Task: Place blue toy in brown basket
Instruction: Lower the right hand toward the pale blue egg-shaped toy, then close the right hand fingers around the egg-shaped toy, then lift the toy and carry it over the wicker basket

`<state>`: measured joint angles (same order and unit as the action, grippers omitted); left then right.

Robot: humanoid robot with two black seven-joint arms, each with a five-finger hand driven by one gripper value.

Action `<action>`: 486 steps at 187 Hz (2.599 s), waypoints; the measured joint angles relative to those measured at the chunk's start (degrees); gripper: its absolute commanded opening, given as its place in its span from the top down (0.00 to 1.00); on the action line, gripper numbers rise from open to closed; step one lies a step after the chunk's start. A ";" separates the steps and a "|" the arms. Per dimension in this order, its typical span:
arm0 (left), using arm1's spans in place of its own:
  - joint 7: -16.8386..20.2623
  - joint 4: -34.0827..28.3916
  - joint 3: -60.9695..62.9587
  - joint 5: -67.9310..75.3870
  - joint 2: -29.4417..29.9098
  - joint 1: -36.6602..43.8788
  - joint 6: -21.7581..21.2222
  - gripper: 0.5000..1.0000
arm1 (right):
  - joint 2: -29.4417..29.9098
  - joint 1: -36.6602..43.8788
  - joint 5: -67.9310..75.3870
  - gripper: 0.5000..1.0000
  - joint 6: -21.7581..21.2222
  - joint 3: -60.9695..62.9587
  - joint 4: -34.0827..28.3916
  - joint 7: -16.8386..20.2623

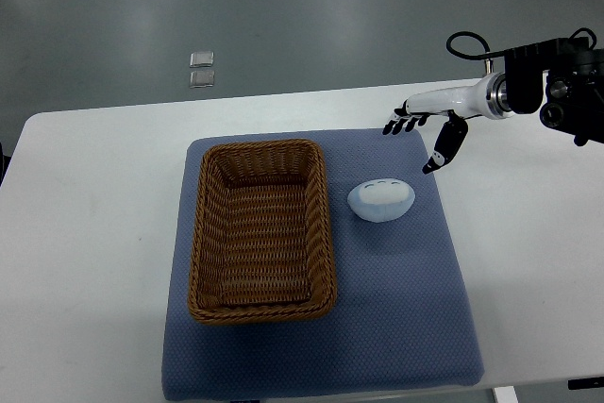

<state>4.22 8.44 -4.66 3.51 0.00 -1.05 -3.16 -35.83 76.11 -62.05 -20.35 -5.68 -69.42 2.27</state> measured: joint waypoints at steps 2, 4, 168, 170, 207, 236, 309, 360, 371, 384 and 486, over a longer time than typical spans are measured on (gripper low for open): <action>0.00 0.00 0.00 0.00 0.00 0.00 0.00 0.00 | 0.01 0.00 -0.03 0.28 -0.18 0.00 -0.10 0.00; 0.00 0.00 0.00 0.00 0.00 0.00 0.00 0.00 | 0.01 0.00 -0.06 0.28 -0.35 0.00 -0.20 0.00; 0.00 0.00 0.00 0.00 0.00 0.00 0.00 0.00 | 7.73 -5.51 -1.61 0.29 0.81 0.31 -0.24 3.11; 0.00 0.00 0.00 0.00 0.00 0.00 0.00 0.00 | 7.85 -5.58 -1.61 0.29 0.86 0.32 -0.21 3.41; 0.00 0.00 0.00 0.00 0.00 0.00 0.00 0.00 | 9.01 -5.98 -1.40 0.29 1.34 0.47 0.01 6.90; 0.00 0.00 0.00 0.00 0.00 0.00 0.00 0.00 | 9.30 -6.23 -1.43 0.39 1.70 0.50 0.48 8.40; 0.00 0.00 0.00 0.00 0.00 0.00 0.00 0.00 | 9.53 -6.38 -2.59 0.86 1.45 0.40 0.87 8.54; 0.00 0.00 0.00 0.00 0.00 -0.01 0.00 0.00 | 7.50 -3.74 -1.84 0.85 1.09 0.88 0.78 8.46; 0.00 0.00 0.00 0.00 0.00 0.00 0.00 0.00 | 6.53 -2.62 -1.69 0.84 1.03 0.91 0.78 8.44; 0.00 0.00 0.00 0.00 0.00 0.00 0.00 0.00 | 5.70 -0.83 -1.56 0.84 0.96 0.92 0.81 8.32; 0.00 0.00 0.00 0.00 0.00 0.00 0.00 0.00 | 14.77 7.03 0.89 0.80 1.83 6.39 0.93 7.77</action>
<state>4.22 8.44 -4.66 3.52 0.00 -1.05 -3.16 -21.06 83.14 -61.16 -18.52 0.70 -68.49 10.04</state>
